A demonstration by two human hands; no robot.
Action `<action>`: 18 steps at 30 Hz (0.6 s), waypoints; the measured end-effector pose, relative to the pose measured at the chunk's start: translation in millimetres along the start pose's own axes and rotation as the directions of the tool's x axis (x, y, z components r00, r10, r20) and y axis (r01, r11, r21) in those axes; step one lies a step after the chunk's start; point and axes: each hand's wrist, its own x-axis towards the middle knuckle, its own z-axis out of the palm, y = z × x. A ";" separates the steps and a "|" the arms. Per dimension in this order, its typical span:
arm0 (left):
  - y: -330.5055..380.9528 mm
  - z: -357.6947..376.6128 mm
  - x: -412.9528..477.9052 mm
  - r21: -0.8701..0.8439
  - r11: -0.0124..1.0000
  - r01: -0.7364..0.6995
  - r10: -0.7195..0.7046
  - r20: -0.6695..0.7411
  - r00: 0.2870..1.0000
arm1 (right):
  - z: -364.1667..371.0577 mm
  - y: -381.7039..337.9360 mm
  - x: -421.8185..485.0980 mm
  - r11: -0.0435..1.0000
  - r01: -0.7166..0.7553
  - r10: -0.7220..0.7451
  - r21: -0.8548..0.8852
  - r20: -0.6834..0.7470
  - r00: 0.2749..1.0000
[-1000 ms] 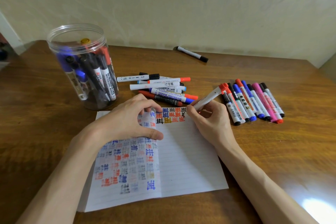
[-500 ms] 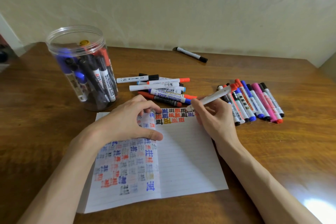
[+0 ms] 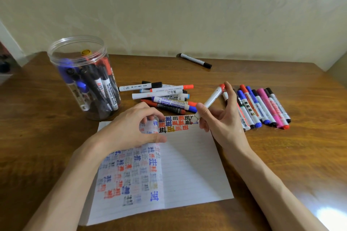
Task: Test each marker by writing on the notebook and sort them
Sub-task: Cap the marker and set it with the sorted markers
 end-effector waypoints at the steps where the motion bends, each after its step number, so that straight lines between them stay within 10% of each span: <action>1: -0.3 0.8 0.5 0.002 1.000 -0.008 0.009 -0.034 0.999 | 0.2 -0.9 0.3 1.000 0.014 -0.014 -0.001 0.001 1.000; 18: 14.1 8.6 -2.0 -0.087 0.986 -0.142 0.109 -0.309 0.945 | -0.3 0.1 0.1 0.997 0.074 -0.075 0.008 0.074 0.994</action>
